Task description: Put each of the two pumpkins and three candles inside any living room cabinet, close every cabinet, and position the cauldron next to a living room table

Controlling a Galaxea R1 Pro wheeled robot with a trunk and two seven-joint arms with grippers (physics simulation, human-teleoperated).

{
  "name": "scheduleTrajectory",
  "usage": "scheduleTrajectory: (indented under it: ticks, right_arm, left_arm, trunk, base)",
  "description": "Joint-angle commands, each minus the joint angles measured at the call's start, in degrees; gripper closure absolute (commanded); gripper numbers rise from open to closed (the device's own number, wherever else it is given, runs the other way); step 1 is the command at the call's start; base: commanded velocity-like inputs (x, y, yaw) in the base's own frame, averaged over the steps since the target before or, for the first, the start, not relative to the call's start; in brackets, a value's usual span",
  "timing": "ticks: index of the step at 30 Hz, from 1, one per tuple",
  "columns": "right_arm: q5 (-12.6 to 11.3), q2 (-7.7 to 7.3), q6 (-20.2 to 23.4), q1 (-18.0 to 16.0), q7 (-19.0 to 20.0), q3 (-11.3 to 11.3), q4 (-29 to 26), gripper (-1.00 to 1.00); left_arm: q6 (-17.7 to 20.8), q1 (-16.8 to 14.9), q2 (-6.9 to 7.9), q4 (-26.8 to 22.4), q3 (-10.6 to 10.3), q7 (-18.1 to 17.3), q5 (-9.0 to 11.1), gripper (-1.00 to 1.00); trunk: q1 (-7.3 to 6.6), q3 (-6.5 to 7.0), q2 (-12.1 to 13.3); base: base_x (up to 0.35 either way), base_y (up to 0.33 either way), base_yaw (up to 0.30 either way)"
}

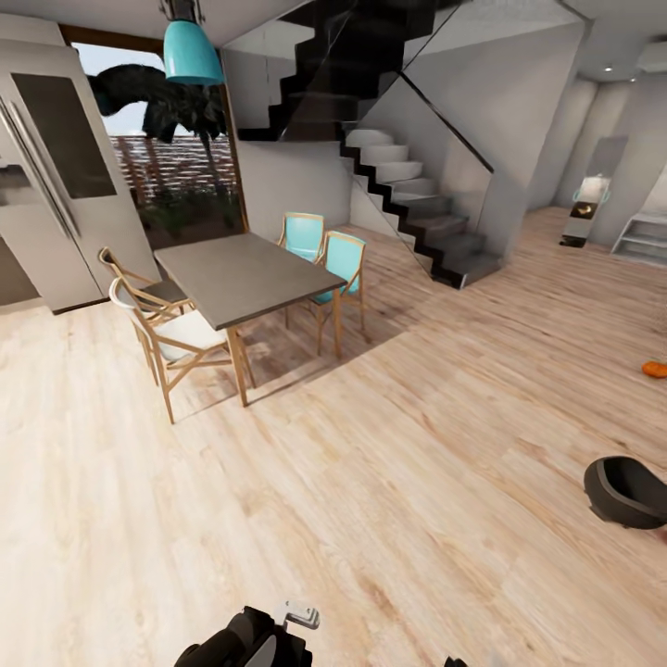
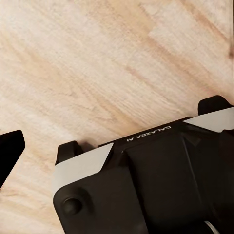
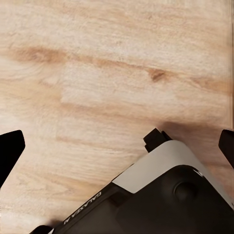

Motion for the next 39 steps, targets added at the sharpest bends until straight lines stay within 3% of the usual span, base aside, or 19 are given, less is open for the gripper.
scheduleTrajectory:
  ticks: [1, 10, 39]
  right_arm:
    - [-0.16, -0.03, 0.28, -0.03, -0.44, 0.26, -0.13, -1.00]
    - [-0.18, 0.02, 0.22, -0.05, -0.44, 0.26, -0.10, -1.00]
    - [-0.25, 0.03, 0.19, -0.03, -0.53, 0.17, 0.02, -1.00]
  left_arm:
    - [0.15, -0.05, 0.04, -0.10, -0.30, 0.52, 0.61, -1.00]
    - [0.15, -0.05, 0.08, -0.11, -0.31, 0.53, 0.60, -1.00]
    - [0.11, -0.05, 0.09, -0.11, -0.24, 0.52, 0.61, -1.00]
  trunk:
    - [0.01, -0.07, -0.05]
    - [0.01, -0.07, -0.05]
    - [0.01, -0.07, -0.05]
  base:
    - [0.000, 0.000, -0.272]
    - [0.000, 0.000, -0.161]
    - [0.000, 0.000, -0.278]
